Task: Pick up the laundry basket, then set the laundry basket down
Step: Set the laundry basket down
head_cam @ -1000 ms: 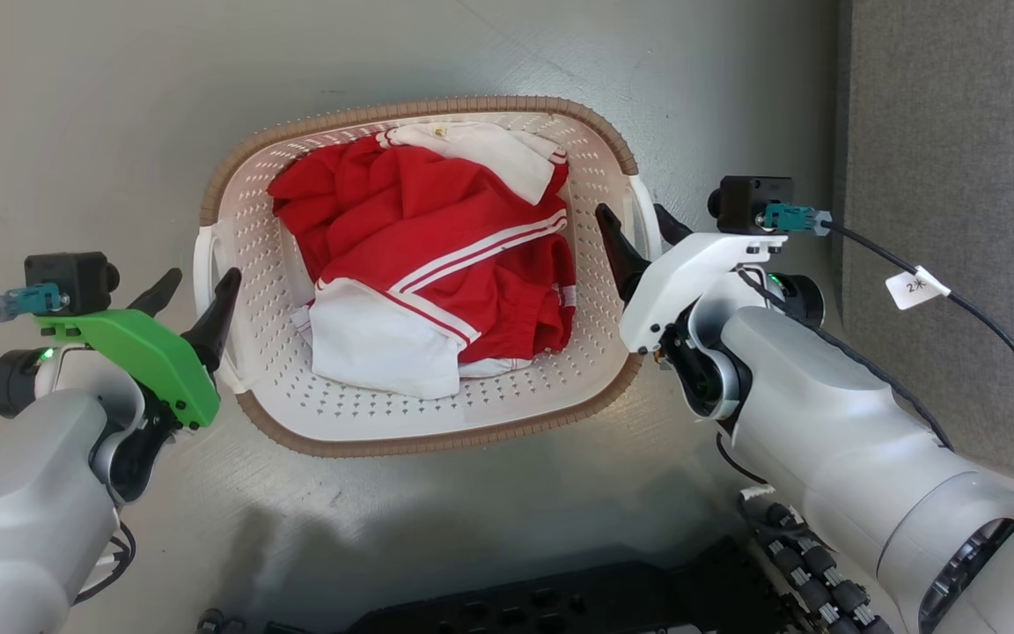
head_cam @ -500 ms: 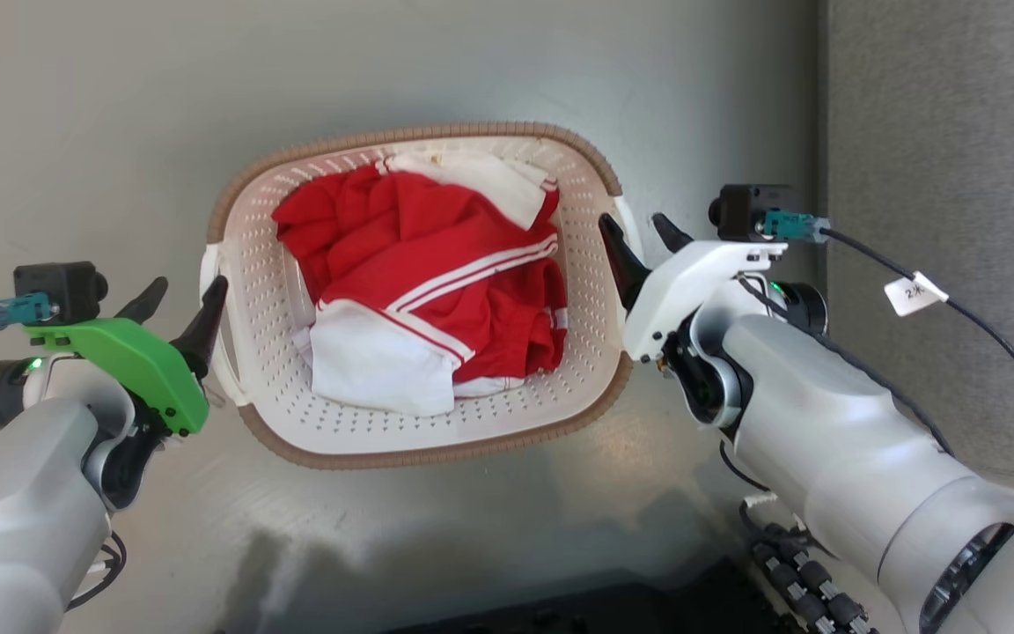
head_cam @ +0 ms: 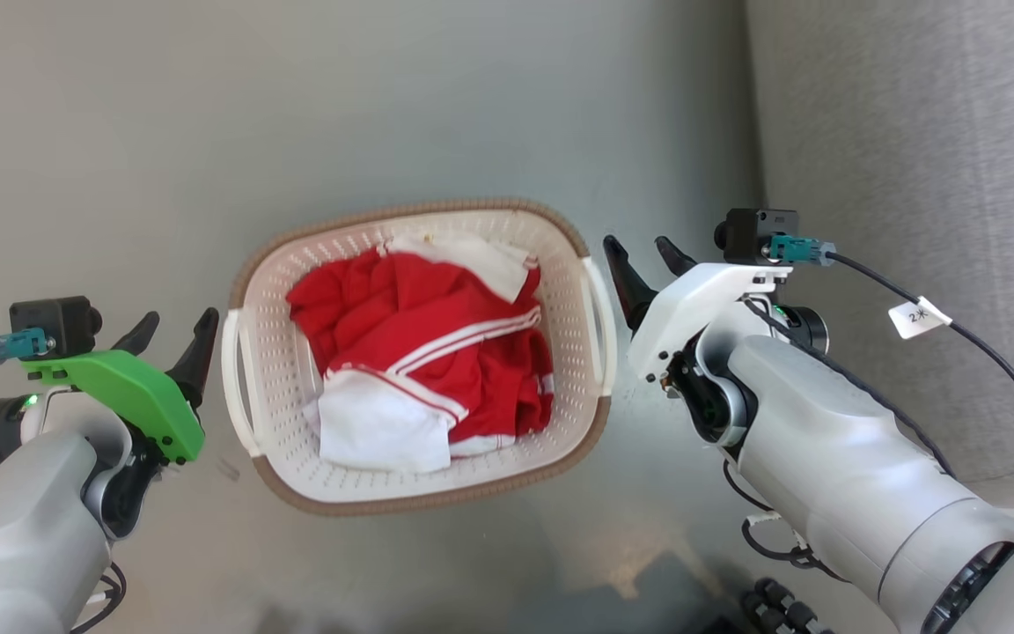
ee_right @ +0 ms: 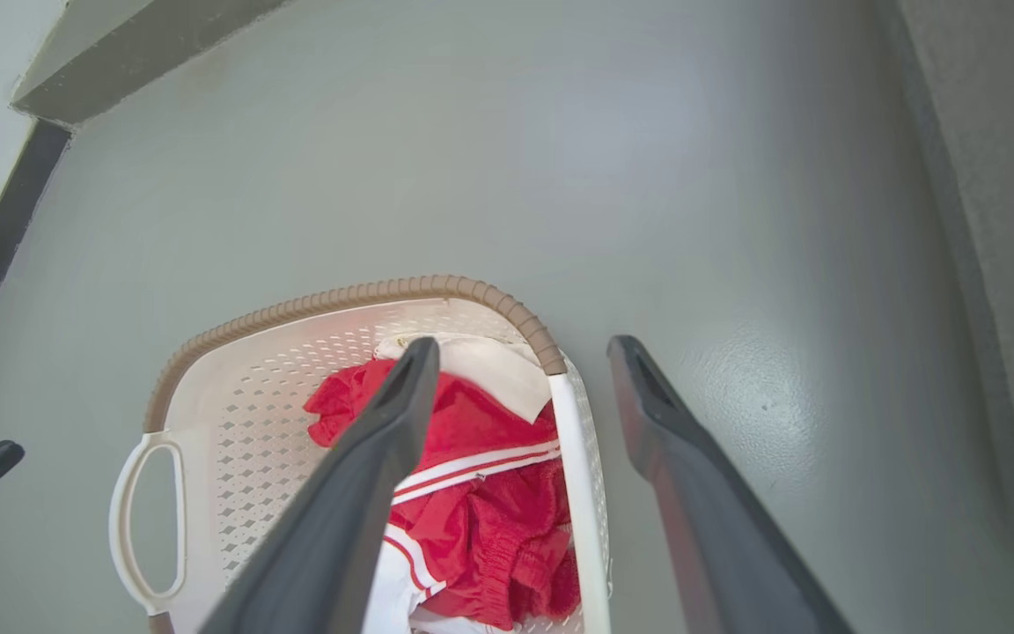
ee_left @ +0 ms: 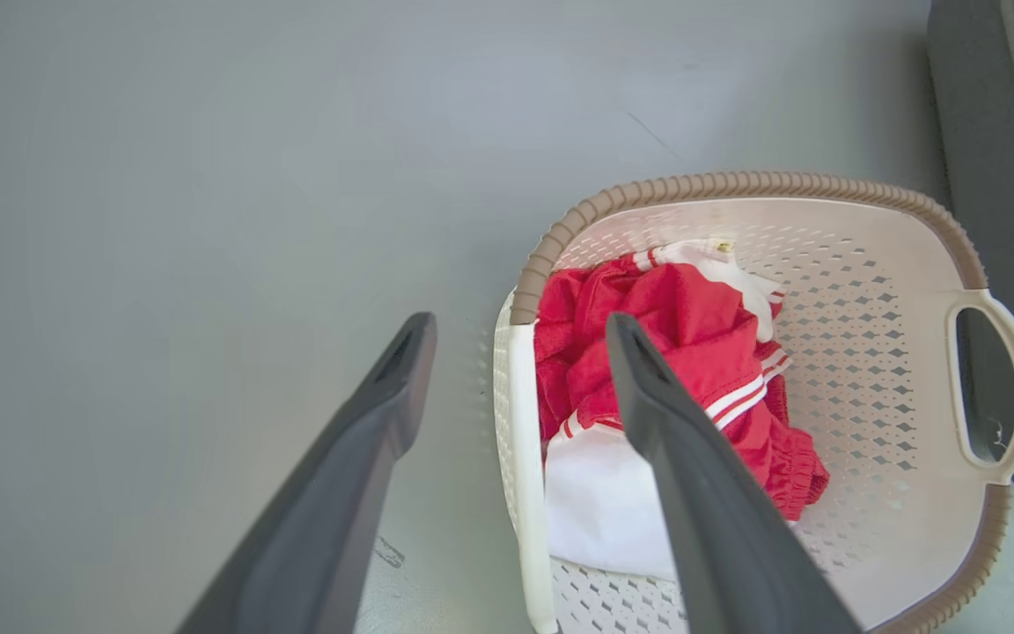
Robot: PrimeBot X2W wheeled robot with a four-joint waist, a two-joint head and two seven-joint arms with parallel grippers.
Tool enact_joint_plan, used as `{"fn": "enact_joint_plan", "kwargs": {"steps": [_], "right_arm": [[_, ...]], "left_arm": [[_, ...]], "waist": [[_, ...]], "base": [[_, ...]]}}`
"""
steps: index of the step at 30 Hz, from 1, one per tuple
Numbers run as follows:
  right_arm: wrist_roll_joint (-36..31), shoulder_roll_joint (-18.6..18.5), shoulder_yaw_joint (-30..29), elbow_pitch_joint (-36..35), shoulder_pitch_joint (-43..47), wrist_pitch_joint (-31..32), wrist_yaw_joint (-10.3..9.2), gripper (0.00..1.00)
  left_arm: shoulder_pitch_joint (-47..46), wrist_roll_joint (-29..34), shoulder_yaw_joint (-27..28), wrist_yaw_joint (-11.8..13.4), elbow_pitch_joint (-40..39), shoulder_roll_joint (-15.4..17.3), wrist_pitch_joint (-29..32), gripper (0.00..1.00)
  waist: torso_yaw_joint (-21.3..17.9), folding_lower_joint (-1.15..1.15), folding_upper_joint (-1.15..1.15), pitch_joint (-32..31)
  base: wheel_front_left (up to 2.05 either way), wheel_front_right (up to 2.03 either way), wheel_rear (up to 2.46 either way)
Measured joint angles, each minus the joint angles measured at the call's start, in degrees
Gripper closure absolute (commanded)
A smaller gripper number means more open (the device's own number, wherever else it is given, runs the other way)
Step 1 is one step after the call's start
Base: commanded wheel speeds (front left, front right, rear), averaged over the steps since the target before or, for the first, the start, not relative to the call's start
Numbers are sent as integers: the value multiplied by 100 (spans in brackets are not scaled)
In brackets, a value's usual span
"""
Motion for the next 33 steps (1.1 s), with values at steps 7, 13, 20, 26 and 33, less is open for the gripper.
{"fn": "enact_joint_plan", "kwargs": {"steps": [7, 13, 20, 26, 33], "right_arm": [[-472, -2, -397, 5, 52, 0, 67, 0], [-905, -35, -762, -137, 83, 0, 99, 0], [-1457, -174, -1214, -554, 432, 0, 98, 0], [-2080, -356, -1736, -1179, 668, 0, 75, 0], [-2692, -561, -2361, -1906, 1411, 0, -30, 0]], "left_arm": [[1, 177, 238, 0, -109, -1, -5, 0], [1, 441, 606, 0, -365, -1, -5, 0], [244, 727, 1198, 1, -705, -13, -5, 0], [640, 1057, 1663, 0, -985, -123, -7, 0], [1075, 1547, 2326, 1, -1407, -205, -7, 0]], "waist": [[-68, 0, 0, -564], [-79, 0, 0, -975], [-57, 0, 0, -1554], [-22, 0, 0, -2049], [41, 0, 0, -2627]], "base": [[0, 0, 0], [0, 0, 0], [0, 0, 0], [0, 0, 0], [0, 0, 0]]}}
